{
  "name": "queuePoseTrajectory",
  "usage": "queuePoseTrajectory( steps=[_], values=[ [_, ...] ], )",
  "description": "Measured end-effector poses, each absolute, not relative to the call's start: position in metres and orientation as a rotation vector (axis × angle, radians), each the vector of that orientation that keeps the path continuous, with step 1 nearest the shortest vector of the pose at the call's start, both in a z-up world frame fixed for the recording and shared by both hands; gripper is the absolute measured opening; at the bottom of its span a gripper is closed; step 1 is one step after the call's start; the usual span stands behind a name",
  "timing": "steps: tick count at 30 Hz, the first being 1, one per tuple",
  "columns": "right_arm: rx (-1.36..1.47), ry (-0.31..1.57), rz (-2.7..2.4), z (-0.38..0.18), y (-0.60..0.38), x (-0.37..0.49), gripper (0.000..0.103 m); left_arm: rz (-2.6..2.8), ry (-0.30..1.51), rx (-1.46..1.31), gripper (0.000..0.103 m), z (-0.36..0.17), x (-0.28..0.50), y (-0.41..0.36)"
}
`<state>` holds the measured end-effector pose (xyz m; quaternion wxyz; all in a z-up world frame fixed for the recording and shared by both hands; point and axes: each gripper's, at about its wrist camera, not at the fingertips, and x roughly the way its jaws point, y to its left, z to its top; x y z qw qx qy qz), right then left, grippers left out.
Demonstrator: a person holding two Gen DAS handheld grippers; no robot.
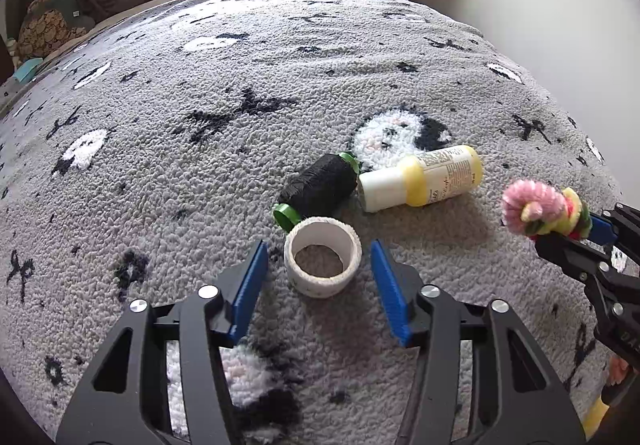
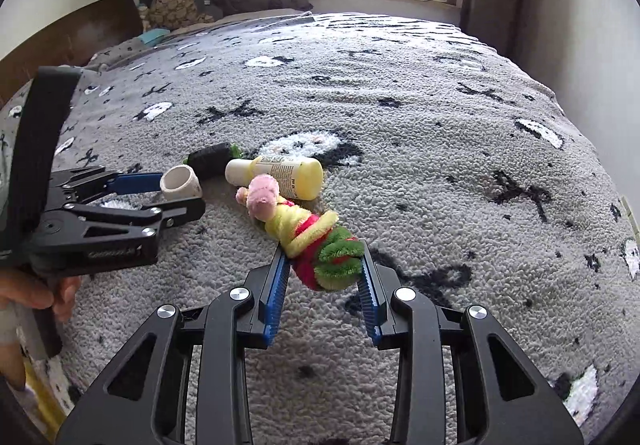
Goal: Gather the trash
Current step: 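Grasp the white tape roll with the left tool while the right tool grasps the pink-and-green plush toy, then carry the tape roll and plush toy down to the bin with both tools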
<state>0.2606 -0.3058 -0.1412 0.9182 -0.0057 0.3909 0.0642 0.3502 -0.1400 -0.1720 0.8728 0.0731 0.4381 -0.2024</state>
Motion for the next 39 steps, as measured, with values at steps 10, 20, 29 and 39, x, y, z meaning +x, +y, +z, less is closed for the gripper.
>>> queuePoseTrajectory(
  steps=[10,20,29,39],
  values=[
    [-0.009,0.788,0.110,-0.134,-0.304,0.241,0.034,-0.418,0.887,0.147,0.031,-0.149,0.312,-0.121],
    [-0.015,0.746,0.102,-0.106,-0.294,0.179,0.034,-0.442,0.773,0.163,0.031,-0.096,0.209,-0.099],
    [-0.018,0.686,0.107,-0.079,-0.280,0.118,0.034,-0.463,0.680,0.154,0.031,-0.055,0.126,-0.084],
    [-0.016,0.666,0.141,-0.074,-0.270,0.054,0.034,-0.476,0.659,0.147,0.031,-0.053,0.058,-0.068]
  ],
)
